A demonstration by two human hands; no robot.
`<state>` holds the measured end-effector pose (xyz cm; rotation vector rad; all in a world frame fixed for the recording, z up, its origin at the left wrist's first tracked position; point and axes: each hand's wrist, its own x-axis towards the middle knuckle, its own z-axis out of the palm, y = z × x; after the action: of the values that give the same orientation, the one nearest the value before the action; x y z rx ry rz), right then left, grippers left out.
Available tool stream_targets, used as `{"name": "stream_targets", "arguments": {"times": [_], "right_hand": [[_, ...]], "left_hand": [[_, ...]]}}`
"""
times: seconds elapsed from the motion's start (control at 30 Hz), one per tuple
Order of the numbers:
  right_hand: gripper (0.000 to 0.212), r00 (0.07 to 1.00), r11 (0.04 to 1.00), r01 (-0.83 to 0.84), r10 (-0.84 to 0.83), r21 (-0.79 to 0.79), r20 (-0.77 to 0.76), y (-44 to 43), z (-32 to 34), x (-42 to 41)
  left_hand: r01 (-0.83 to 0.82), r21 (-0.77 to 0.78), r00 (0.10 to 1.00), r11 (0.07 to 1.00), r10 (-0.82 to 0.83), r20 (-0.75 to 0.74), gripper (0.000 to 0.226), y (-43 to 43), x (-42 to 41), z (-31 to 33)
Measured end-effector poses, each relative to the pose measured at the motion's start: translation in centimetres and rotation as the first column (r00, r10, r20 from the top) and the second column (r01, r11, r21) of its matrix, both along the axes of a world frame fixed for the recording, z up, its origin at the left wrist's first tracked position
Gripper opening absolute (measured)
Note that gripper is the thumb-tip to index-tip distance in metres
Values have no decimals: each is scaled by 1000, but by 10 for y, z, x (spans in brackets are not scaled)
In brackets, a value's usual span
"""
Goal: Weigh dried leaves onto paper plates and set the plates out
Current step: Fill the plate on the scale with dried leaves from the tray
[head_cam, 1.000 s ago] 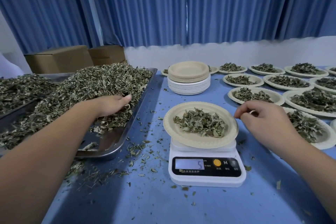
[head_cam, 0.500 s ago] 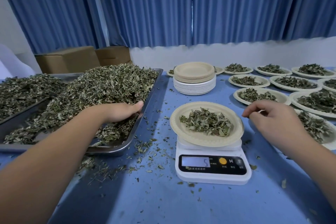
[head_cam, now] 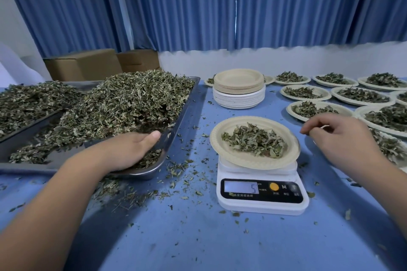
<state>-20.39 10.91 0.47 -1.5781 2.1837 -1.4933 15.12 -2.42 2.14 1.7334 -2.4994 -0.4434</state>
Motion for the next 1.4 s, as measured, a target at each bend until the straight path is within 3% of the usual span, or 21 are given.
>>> {"name": "stream_targets", "arguments": {"times": [0.1,0.3,0.5,0.67,0.8,0.93,1.03,1.4], "right_hand": [[33,1000,1000,-4,4,-3,-11,1,1,1],[32,1000,1000,1,-1,-20,1,5,4,5],[33,1000,1000,11,-11,-19,-19,8,5,8],[33,1000,1000,20,-20,-5,23,8,4,4],[33,1000,1000,24,-24,10,11,8,4,2],[32,1000,1000,20,-20,16,4,9,4,1],[32,1000,1000,23,-23,17,-5,9,4,1],[32,999,999,40,-40,6,19,9,4,3]], "left_hand": [[-28,59,1000,998,29,-6,87,12,-5,-2],[61,-70,997,996,-57,56,63,27,-16,-5],[32,-253,994,967,-5,105,58,37,-19,-16],[26,-219,992,975,2,129,78,34,-16,-13],[49,-131,999,990,-46,28,93,31,-10,-4],[-15,-93,985,996,-1,-174,53,30,-8,5],[-61,-137,970,989,26,-243,25,23,-5,2],[-90,-369,911,925,-74,-406,12,15,-6,-8]]}}
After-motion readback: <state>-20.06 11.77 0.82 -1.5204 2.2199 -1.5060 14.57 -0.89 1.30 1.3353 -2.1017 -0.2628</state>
